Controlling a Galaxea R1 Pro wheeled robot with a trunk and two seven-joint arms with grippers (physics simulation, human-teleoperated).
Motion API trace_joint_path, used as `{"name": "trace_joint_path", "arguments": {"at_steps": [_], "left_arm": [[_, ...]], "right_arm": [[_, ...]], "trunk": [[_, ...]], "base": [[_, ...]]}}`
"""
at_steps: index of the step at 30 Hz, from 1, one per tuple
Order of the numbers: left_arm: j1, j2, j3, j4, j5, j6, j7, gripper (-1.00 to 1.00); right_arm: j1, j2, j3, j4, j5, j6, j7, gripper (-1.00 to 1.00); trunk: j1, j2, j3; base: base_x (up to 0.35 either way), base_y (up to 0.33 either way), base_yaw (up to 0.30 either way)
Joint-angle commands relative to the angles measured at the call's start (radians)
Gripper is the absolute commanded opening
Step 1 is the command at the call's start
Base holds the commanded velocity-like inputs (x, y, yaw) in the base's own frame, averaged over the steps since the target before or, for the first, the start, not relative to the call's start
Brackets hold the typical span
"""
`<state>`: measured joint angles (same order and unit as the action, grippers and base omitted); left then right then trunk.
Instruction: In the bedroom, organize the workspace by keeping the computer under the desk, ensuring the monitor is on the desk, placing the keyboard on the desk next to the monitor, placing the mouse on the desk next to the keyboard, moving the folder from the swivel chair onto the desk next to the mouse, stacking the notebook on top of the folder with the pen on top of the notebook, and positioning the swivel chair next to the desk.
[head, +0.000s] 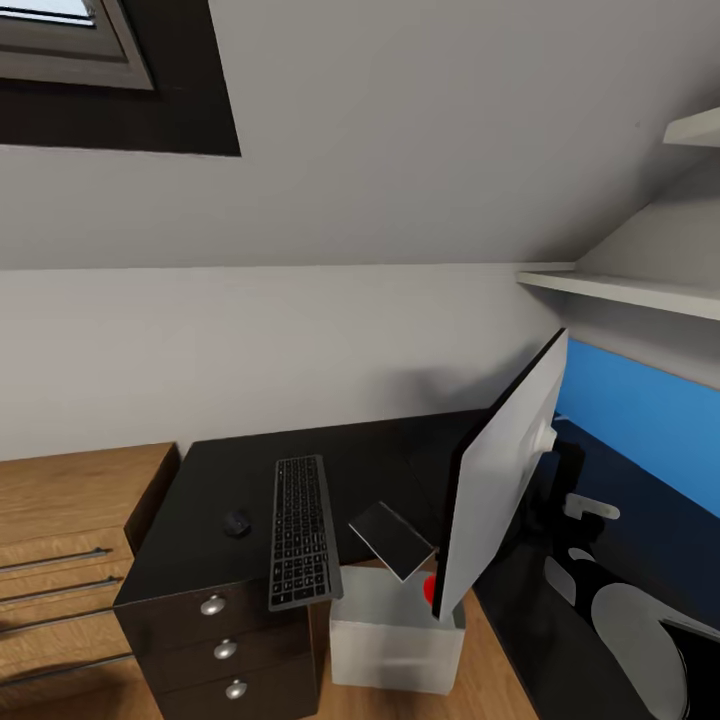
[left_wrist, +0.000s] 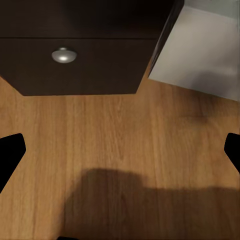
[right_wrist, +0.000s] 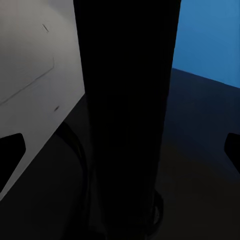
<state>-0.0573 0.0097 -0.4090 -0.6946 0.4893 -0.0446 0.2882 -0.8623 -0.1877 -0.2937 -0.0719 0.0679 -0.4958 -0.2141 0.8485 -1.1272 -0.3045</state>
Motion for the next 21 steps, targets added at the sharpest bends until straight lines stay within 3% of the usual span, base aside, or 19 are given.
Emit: {"name": "trace_joint_path", "arguments": {"at_steps": [1,12,21], "left_arm": [[-0.001,0.001,-0.007,0.0,0.01,-0.005,0.008,1.0],[-0.001,0.001,-0.007,0.0,0.01,-0.004,0.007,1.0],[-0.001,0.001,-0.007,0.006,0.01,-0.004,0.005,1.0]], "right_arm": [[-0.001,0.0,-0.004,0.001,0.007,-0.003,-0.004,1.0],[-0.001,0.0,-0.004,0.001,0.007,-0.002,-0.004,1.0],[-0.001,0.001,-0.004,0.001,0.007,-0.003,-0.004,1.0]], "trunk": [[0.0,-0.001,-0.001],[0.0,-0.001,-0.001],[0.0,-0.001,-0.001]], "base": [[0.046,-0.034,0.0],[0.007,-0.005,0.0],[0.131,-0.058,0.0]]}}
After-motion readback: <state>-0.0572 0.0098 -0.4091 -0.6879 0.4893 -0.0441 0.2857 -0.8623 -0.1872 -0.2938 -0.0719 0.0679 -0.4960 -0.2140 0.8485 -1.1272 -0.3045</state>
